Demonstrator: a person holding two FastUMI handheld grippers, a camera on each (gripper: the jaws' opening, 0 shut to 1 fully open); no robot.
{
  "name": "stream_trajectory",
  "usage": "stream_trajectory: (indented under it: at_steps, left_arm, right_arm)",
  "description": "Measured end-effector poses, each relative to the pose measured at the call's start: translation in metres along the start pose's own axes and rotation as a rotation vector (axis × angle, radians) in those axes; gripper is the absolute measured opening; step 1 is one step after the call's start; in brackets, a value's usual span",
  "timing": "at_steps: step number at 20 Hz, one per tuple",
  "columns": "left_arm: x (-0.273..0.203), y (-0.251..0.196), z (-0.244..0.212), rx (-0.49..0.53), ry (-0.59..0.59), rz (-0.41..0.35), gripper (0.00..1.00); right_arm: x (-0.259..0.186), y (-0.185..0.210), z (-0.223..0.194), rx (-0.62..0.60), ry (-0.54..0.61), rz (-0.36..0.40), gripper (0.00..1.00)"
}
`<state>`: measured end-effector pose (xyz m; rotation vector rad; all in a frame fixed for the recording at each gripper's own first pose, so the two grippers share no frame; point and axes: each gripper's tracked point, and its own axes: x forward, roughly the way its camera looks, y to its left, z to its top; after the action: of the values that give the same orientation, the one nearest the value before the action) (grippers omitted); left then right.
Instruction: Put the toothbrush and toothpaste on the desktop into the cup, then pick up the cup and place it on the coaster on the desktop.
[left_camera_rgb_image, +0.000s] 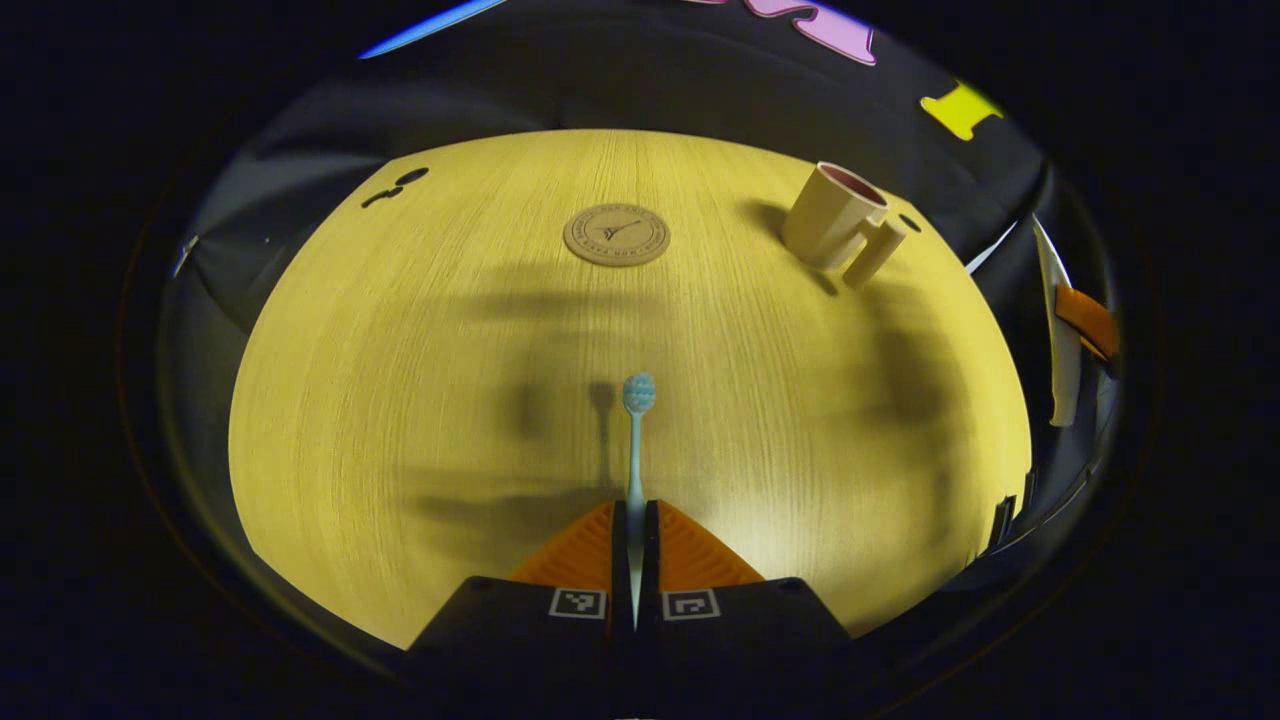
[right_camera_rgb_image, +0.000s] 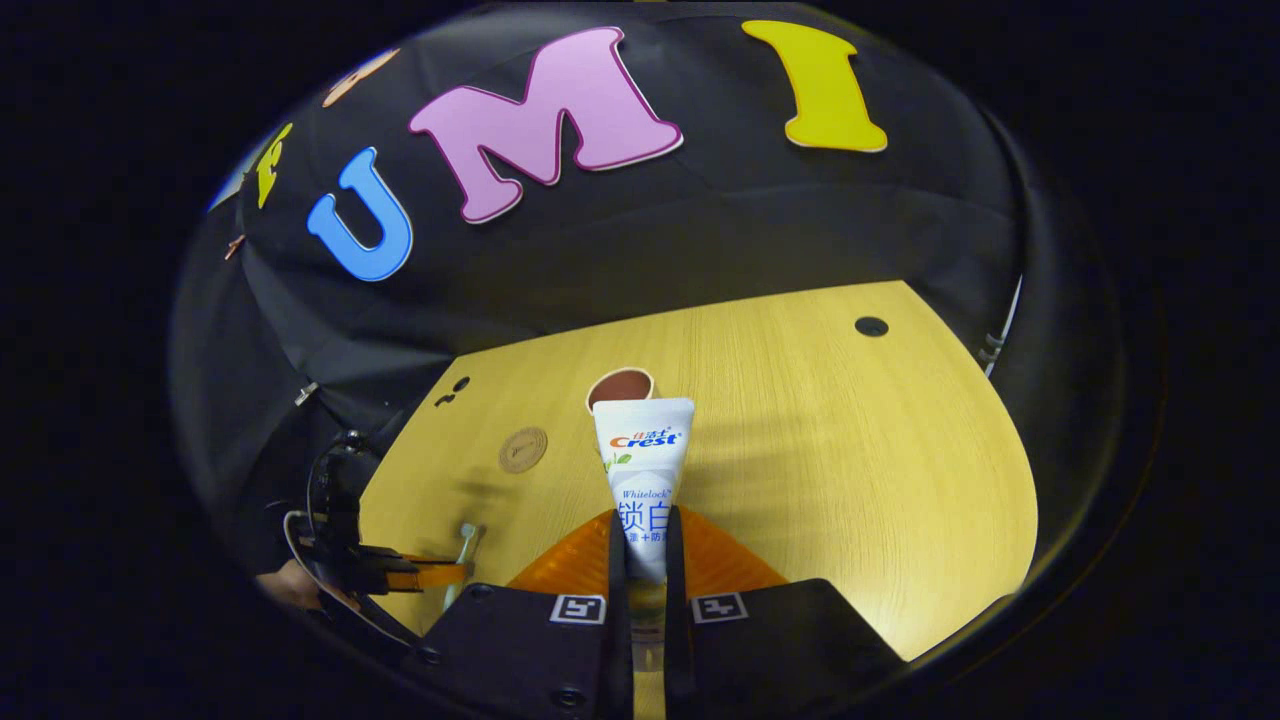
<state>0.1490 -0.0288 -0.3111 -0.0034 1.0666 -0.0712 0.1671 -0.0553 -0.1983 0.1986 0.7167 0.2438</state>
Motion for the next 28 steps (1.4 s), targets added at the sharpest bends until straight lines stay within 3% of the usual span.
stream_trajectory:
  at_steps: [6, 11, 16, 23, 28]
  left_arm:
    - [-0.037, -0.029, 0.031, -0.032, -0.145, -0.101, 0.06]
    - [-0.067, -0.05, 0.053, -0.049, -0.251, -0.175, 0.06]
    - [-0.093, -0.055, 0.077, -0.011, -0.355, -0.198, 0.06]
    - [-0.108, -0.051, 0.106, -0.082, -0.52, -0.235, 0.06]
    - [-0.102, -0.054, 0.114, -0.117, -0.546, -0.264, 0.06]
  right_arm:
    - [0.018, 0.013, 0.077, 0.019, -0.181, 0.025, 0.16]
    - [0.05, 0.038, 0.116, 0.011, -0.287, 0.07, 0.16]
    - [0.093, 0.049, 0.134, 0.009, -0.311, 0.084, 0.16]
    - [0.156, 0.057, 0.135, -0.043, -0.347, 0.114, 0.16]
    - [0.194, 0.053, 0.122, -0.035, -0.328, 0.117, 0.16]
